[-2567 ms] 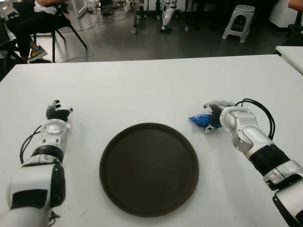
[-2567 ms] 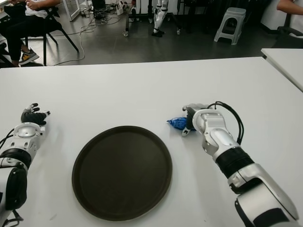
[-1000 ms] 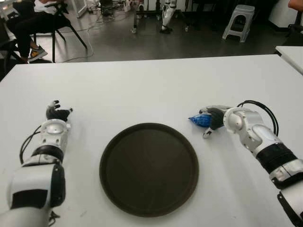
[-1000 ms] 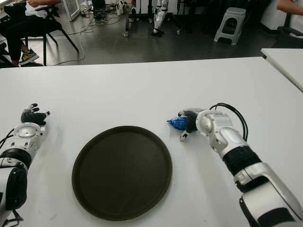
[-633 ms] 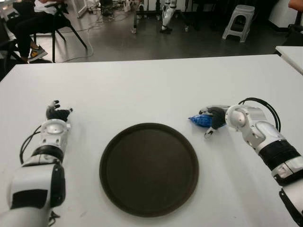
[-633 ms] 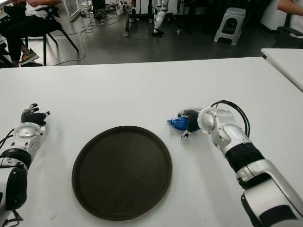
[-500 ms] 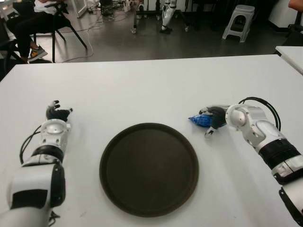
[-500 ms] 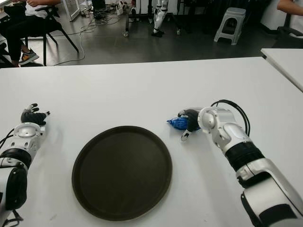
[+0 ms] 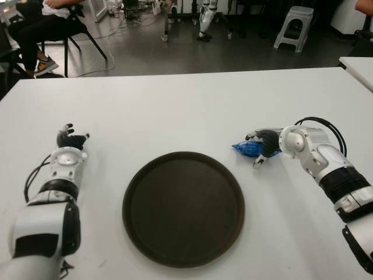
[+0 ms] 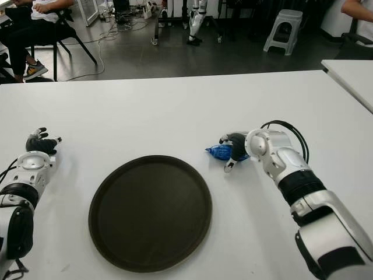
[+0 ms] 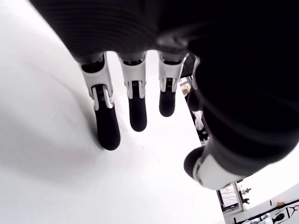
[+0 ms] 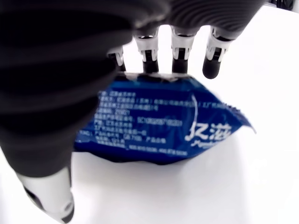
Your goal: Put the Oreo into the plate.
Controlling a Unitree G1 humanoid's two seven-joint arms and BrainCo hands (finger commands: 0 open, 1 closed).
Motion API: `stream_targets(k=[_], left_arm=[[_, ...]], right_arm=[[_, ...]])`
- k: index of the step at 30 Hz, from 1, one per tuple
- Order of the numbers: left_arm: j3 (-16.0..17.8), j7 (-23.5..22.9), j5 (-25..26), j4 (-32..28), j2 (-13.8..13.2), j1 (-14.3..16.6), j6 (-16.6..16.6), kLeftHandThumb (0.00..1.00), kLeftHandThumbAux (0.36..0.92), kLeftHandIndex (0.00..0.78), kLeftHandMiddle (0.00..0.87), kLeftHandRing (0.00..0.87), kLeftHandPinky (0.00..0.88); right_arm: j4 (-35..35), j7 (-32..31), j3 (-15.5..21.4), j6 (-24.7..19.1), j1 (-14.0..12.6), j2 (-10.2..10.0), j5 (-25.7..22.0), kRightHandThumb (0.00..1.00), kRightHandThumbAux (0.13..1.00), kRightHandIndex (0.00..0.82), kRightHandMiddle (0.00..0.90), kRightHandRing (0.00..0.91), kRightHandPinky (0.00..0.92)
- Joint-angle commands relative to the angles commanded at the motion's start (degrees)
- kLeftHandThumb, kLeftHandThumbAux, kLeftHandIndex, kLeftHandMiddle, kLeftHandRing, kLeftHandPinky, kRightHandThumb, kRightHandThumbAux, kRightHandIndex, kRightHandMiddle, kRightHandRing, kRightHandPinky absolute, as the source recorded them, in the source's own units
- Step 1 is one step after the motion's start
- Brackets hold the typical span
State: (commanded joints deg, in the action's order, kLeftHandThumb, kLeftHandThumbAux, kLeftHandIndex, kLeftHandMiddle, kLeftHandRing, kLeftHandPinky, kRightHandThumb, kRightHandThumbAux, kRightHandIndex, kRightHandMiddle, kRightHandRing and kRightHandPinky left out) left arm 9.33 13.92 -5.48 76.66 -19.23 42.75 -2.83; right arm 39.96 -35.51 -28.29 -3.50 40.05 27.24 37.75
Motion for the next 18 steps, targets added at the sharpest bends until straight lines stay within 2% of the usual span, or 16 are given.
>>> stream_targets(k=[4,8,18], left_arm=[[0.3,-0.2,0.3,0.0,0.1,0.0,0.0,0.363,0.773,0.096,0.135,0.157,0.162],[0.8,-0.3,0.8,-0.1,0.2,-0.1,-0.2,0.377,0.772,0.103,0.144,0.16,0.164],[0.9,-0.7,0.7,-0.1,0.1,-0.2,-0.5,0.381,0.775,0.108,0.143,0.161,0.154]], right_arm=[[1.1,0.0,0.0,-0.7,0.4,-0.4,-0.5,0.0,0.758,0.052,0.09,0.043,0.0],[6.4,2.2,-1.0,-0.4,2.0,-1.7,0.2,0.0,0.748,0.055,0.085,0.041,0.0],[9.1,4.2,-2.0,-0.7,2.9,-2.5,0.7,0.0,0.74,0.054,0.083,0.035,0.0]])
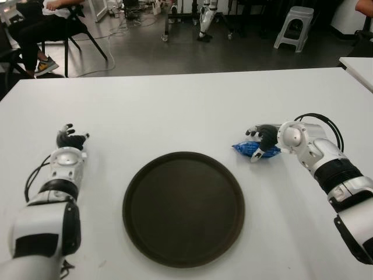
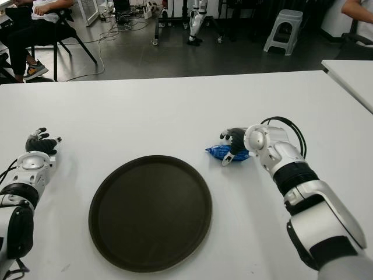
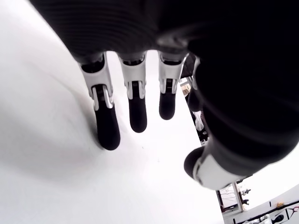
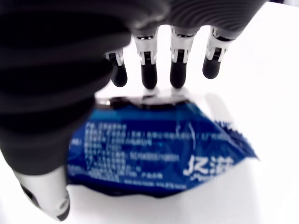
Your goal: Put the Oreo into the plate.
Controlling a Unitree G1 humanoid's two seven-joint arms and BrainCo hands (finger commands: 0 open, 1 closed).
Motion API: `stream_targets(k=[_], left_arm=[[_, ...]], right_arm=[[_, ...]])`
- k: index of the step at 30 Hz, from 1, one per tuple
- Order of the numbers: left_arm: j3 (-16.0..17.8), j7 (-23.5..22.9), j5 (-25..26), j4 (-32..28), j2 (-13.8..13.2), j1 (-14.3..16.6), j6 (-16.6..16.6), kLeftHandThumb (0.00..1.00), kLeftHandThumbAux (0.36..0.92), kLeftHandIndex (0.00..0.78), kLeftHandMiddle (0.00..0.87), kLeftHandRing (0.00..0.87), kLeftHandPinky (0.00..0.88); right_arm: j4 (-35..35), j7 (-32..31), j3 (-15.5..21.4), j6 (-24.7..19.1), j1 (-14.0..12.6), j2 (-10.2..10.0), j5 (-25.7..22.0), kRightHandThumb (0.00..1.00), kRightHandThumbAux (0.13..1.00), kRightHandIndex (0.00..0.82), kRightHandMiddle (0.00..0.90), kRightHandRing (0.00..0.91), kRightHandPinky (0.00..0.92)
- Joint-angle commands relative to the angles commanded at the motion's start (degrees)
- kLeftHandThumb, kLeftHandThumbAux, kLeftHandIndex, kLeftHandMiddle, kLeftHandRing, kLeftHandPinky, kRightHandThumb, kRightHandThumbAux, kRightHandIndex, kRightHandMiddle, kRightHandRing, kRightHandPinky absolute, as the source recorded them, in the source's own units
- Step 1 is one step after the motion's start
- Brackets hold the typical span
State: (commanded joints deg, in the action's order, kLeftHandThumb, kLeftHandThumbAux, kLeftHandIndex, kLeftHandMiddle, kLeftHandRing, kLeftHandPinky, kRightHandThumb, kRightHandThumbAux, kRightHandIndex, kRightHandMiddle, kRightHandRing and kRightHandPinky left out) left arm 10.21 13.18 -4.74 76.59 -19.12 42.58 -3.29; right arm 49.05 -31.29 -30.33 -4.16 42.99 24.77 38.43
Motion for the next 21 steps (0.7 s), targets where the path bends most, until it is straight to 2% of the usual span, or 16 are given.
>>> stream_targets(k=[7,11,14,15,18,19,20,21], left_arm=[[-0.2,0.1,-0.2,0.0,0.0,0.0,-0.1,0.386,0.768,0.111,0.137,0.155,0.142],[-0.1,0.0,-0.1,0.0,-0.1,-0.1,-0.1,0.377,0.767,0.112,0.137,0.153,0.138],[-0.2,0.1,-0.2,0.0,-0.1,-0.1,0.0,0.367,0.767,0.111,0.138,0.158,0.153],[-0.3,0.1,-0.3,0.0,-0.1,0.0,0.0,0.364,0.767,0.112,0.14,0.162,0.161],[-0.3,0.1,-0.2,0.0,-0.1,0.0,0.0,0.361,0.767,0.113,0.142,0.166,0.171],[-0.3,0.1,-0.2,0.0,-0.1,0.0,0.0,0.356,0.766,0.112,0.142,0.166,0.166],[-0.3,0.1,-0.2,0.0,-0.1,0.0,0.0,0.354,0.766,0.112,0.143,0.166,0.164],[-0.3,0.1,-0.2,0.0,-0.2,0.0,0.0,0.344,0.767,0.109,0.141,0.164,0.16]], right_arm=[[1.7,1.9,-0.9,1.5,0.3,-0.1,0.5,0.0,0.742,0.056,0.088,0.041,0.0],[3.1,5.5,-1.5,3.6,0.1,-0.1,0.9,0.0,0.766,0.055,0.098,0.053,0.002],[11.4,17.4,-2.2,8.2,-0.2,-1.2,2.2,0.0,0.806,0.078,0.118,0.084,0.037],[13.1,20.4,-2.3,9.4,-0.3,-1.3,2.3,0.03,0.834,0.127,0.153,0.125,0.092],[14.6,25.3,-1.9,11.3,-0.4,-1.4,2.0,0.079,0.865,0.187,0.194,0.174,0.158],[14.5,27.1,-1.6,11.9,-0.5,-1.5,1.7,0.3,0.816,0.27,0.261,0.242,0.243],[14.5,29.2,-1.2,12.1,-0.7,-1.7,1.5,0.379,0.798,0.3,0.285,0.267,0.274],[14.7,30.6,-1.0,12.3,-0.7,-1.8,1.4,0.495,0.772,0.344,0.34,0.328,0.345]])
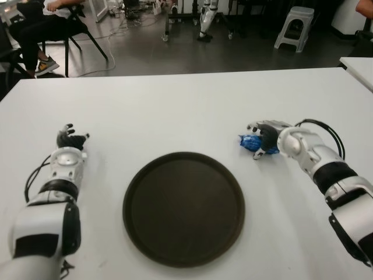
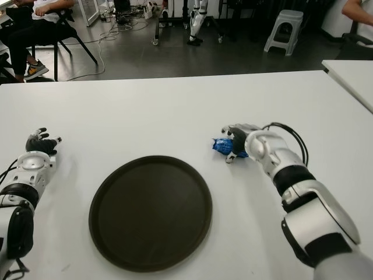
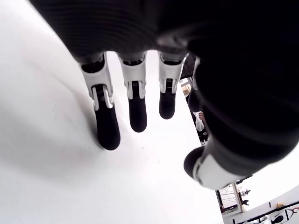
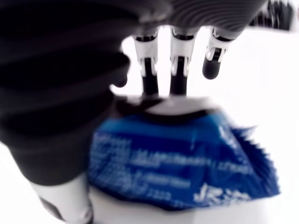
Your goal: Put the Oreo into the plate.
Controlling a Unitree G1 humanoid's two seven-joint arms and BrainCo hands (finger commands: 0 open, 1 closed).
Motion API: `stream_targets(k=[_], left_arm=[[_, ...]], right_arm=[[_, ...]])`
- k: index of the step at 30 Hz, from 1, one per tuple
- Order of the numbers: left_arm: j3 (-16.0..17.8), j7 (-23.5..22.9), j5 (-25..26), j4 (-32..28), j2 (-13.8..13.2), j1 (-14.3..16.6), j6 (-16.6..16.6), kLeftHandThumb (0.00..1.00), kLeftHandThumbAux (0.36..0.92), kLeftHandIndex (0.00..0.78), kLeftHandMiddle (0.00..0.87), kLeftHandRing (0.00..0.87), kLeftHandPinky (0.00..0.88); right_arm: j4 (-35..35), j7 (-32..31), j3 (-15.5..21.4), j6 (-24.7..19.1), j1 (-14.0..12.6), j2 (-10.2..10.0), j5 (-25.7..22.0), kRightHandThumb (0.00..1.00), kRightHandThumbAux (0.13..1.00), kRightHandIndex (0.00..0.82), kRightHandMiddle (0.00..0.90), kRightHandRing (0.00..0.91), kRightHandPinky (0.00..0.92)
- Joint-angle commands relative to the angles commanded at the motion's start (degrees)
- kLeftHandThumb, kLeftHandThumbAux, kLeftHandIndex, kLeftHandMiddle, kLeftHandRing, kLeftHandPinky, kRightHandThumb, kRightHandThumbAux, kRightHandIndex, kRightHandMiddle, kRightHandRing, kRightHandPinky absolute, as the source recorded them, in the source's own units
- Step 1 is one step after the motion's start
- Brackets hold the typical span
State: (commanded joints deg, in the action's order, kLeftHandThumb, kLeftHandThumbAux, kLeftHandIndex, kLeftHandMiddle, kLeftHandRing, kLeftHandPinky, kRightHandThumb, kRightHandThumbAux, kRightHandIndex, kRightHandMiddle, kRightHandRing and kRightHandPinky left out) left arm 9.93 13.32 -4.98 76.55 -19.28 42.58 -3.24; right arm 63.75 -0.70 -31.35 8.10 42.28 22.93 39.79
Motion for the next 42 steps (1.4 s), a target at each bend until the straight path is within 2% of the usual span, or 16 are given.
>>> stream_targets(k=[1,2,4,7,13,17,27,33,42], left_arm=[[-0.1,0.0,-0.1,0.0,0.0,0.0,0.0,0.34,0.767,0.108,0.14,0.163,0.158],[-0.1,0.1,-0.1,0.0,0.0,0.0,0.0,0.337,0.768,0.106,0.139,0.161,0.159],[-0.2,0.1,-0.2,0.0,0.0,0.0,-0.1,0.341,0.768,0.106,0.137,0.16,0.161],[-0.2,0.1,-0.2,0.0,0.0,-0.1,-0.2,0.366,0.77,0.108,0.136,0.16,0.162],[0.0,-0.1,0.1,0.0,0.0,-0.2,-0.6,0.381,0.764,0.121,0.143,0.163,0.161],[0.2,0.0,0.2,-0.1,0.0,-0.2,-0.7,0.368,0.772,0.118,0.147,0.163,0.156],[0.4,-0.1,0.4,0.0,0.0,-0.2,-0.6,0.338,0.772,0.101,0.137,0.156,0.149],[0.6,-0.4,0.5,0.0,-0.1,-0.2,-0.6,0.374,0.777,0.118,0.145,0.16,0.153],[-0.5,0.0,-0.6,0.0,-0.2,-0.1,-0.2,0.336,0.785,0.101,0.137,0.155,0.151]], right_arm=[[0.4,1.2,0.1,-0.2,0.0,-0.3,-0.1,0.536,0.762,0.36,0.36,0.35,0.371],[0.7,2.0,0.2,-0.3,0.1,-0.5,-0.1,0.643,0.735,0.378,0.399,0.412,0.434],[1.2,4.2,0.5,-1.1,0.1,-1.1,-0.3,0.755,0.707,0.387,0.459,0.512,0.534],[1.8,6.5,0.8,-1.6,0.1,-1.6,-0.6,0.81,0.692,0.388,0.517,0.619,0.615],[2.4,10.3,1.2,-3.1,0.0,-2.5,-0.9,0.839,0.681,0.4,0.565,0.702,0.686],[2.5,12.2,1.5,-3.4,-0.1,-2.8,-1.2,0.845,0.677,0.41,0.574,0.742,0.73],[1.5,11.8,2.5,-3.7,-0.2,-3.0,-1.8,0.847,0.675,0.418,0.578,0.768,0.764],[0.7,11.7,3.3,-4.0,-0.5,-3.1,-2.2,0.848,0.675,0.416,0.572,0.782,0.792],[0.1,10.9,3.6,-4.5,-0.6,-3.1,-2.6,0.845,0.676,0.418,0.583,0.759,0.748]])
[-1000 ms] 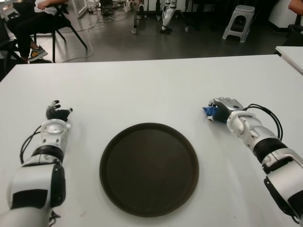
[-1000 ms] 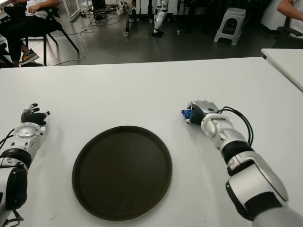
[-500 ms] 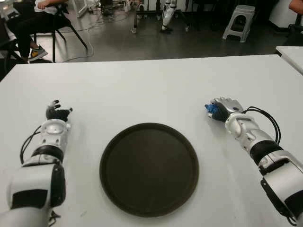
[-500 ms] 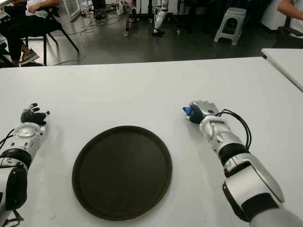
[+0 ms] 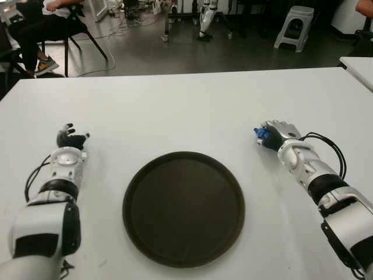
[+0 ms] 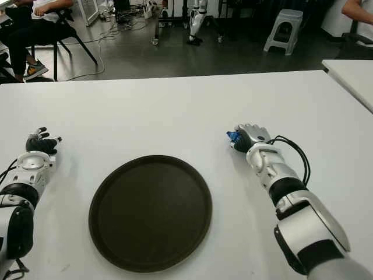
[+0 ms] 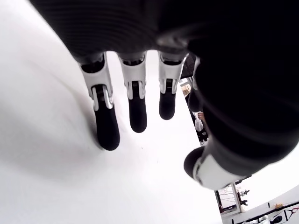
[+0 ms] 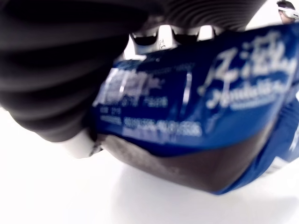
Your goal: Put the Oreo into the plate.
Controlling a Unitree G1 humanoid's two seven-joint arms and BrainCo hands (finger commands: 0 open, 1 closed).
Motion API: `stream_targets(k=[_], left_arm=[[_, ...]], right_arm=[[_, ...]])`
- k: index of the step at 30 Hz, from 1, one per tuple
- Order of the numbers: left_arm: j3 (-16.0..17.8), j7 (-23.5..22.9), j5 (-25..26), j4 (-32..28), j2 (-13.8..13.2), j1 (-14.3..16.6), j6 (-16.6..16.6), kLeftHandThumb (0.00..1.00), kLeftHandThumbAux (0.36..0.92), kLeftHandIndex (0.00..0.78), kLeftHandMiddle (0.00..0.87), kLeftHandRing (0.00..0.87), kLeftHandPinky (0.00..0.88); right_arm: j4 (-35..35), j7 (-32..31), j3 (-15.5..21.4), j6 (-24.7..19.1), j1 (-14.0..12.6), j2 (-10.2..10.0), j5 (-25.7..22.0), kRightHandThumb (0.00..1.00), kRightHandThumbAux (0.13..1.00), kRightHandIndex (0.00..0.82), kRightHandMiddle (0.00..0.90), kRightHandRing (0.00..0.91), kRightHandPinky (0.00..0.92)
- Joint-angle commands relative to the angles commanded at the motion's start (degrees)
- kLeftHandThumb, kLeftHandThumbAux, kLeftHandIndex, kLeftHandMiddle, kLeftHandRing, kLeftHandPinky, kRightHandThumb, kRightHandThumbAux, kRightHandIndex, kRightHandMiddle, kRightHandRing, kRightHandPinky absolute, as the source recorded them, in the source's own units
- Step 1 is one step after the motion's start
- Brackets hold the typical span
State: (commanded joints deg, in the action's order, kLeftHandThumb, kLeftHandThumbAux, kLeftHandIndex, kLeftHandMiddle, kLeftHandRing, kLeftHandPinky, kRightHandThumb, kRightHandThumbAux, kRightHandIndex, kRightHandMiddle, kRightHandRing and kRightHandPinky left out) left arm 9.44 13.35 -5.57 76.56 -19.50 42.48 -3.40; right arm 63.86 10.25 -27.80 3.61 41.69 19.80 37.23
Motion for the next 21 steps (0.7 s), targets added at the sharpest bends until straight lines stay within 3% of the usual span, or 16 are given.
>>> stream_targets(k=[14,21], left_arm=[[-0.2,0.2,-0.1,0.0,-0.1,0.0,0.2,0.332,0.767,0.102,0.134,0.154,0.154],[0.6,0.0,0.6,0.0,0.0,0.0,0.1,0.342,0.771,0.099,0.138,0.159,0.163]], right_arm=[[-0.4,-0.9,0.6,0.3,0.0,-0.1,-0.6,0.841,0.68,0.406,0.575,0.72,0.707],[-0.2,-1.2,1.3,1.1,0.1,-0.3,-0.9,0.842,0.678,0.413,0.582,0.74,0.731]])
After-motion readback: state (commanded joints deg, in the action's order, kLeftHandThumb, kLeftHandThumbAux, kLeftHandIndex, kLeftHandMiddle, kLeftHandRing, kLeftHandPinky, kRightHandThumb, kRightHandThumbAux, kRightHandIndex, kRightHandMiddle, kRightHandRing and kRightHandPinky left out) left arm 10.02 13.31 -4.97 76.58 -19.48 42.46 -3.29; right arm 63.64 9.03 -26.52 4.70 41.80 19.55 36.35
